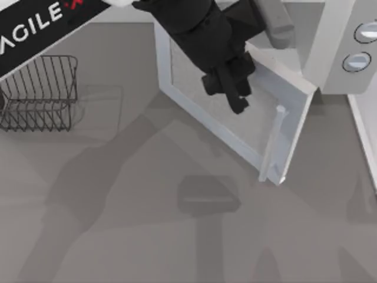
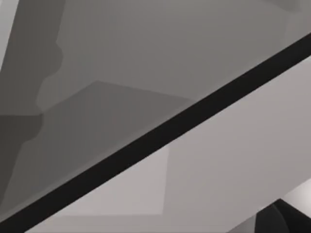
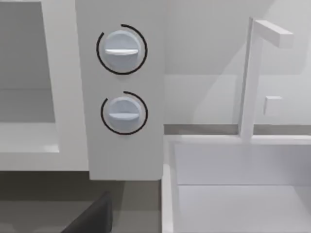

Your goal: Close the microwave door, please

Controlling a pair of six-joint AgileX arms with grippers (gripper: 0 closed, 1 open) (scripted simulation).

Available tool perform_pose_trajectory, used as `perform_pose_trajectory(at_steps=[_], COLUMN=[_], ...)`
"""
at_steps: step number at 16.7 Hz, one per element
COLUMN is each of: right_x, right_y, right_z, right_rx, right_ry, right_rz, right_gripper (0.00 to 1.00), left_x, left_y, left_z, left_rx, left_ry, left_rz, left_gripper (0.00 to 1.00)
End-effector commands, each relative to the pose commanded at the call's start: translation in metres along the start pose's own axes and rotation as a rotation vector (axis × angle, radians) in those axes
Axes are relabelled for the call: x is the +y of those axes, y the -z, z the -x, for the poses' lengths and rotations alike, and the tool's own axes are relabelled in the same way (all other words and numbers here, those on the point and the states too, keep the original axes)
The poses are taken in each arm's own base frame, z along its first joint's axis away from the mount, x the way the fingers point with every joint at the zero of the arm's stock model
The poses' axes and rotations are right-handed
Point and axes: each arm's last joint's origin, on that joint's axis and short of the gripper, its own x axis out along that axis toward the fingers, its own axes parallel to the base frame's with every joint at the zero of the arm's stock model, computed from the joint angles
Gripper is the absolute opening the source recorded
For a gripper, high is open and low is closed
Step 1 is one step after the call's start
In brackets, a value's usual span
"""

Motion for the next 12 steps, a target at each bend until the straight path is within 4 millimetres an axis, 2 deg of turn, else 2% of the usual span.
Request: perform_pose_trajectory(at_steps=[4,9,12], right_x=[0.000,0.000,0.000], right_y=[0.000,0.000,0.000], right_z=[0.000,0.000,0.000], right_rx=[0.000,0.000,0.000], right_ry=[0.000,0.000,0.000], right_rz=[0.000,0.000,0.000], right_gripper=[1.00,1.00,1.00], left_x=[-0.002,-0.006,-0.007], left_y=[0.000,-0.001,-0.010], left_z=[-0.004,-0.029,-0.023], left_rx=[0.010,0.080,0.049], left_ry=[0.015,0.081,0.053], left_rz=[0.002,0.043,0.023], left_gripper=[0.00,0.00,0.00])
